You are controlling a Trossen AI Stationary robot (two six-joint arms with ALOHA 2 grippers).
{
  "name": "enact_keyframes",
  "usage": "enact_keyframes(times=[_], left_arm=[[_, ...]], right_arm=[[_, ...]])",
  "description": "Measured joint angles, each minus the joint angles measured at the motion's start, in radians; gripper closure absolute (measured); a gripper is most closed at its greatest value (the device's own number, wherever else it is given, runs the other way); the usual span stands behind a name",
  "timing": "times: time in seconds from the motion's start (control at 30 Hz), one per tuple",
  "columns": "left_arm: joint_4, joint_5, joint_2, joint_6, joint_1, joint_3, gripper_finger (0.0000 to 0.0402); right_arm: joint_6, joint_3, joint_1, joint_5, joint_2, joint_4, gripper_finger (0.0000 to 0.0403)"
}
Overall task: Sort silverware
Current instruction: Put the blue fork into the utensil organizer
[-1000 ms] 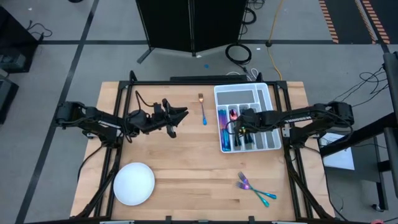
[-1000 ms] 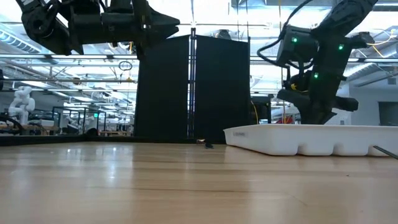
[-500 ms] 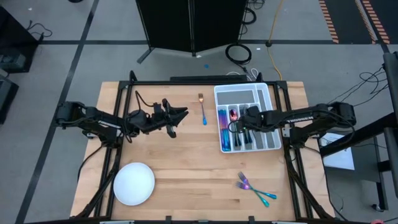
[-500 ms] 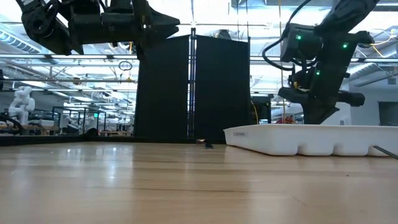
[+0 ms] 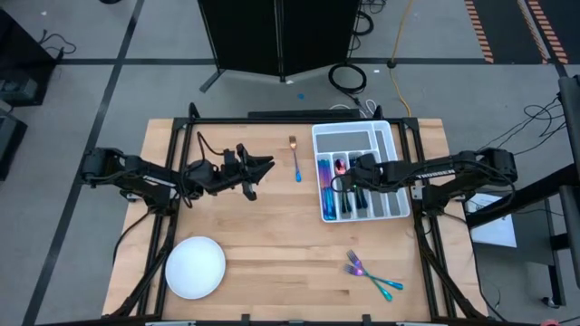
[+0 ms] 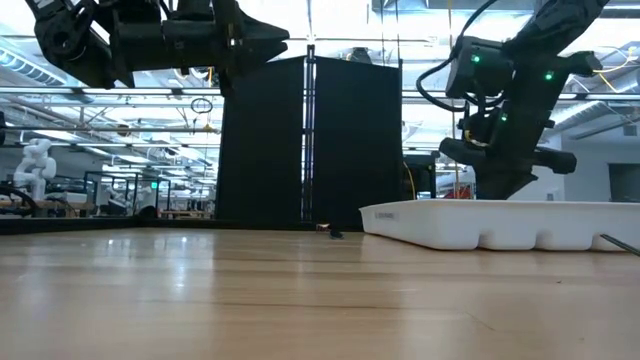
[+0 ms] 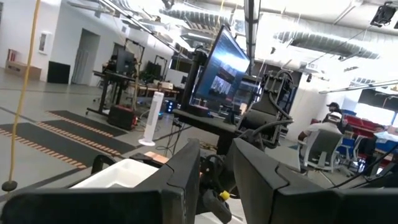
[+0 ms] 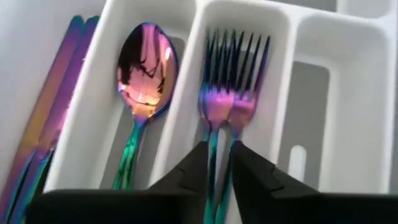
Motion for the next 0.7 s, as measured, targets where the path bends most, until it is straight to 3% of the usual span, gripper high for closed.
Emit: enact_keyframes(times=[0.23,0.43,0.6,0.7], left_arm=[[0.0,0.0,0.0,0.0,0.0,0.0,0.0307],[-0.021,0.0,0.0,-0.002,0.0,0.0,0.0307],[-0.149,0.0,0.001,-0.034,0.004,0.028,0.0307],[-0.324,-0.003,0.001,-0.113,0.007,0.091,0.0307]], right_arm=[[-0.014,0.0,0.0,0.041,-0.001,-0.004,0.0296],[-0.051,0.0,0.0,0.044,-0.035,-0.005,0.0275],[-0.094,0.0,0.003,0.038,-0.099,-0.009,0.0278],[-0.126,0.0,0.017,0.038,-0.153,-0.006,0.0279]])
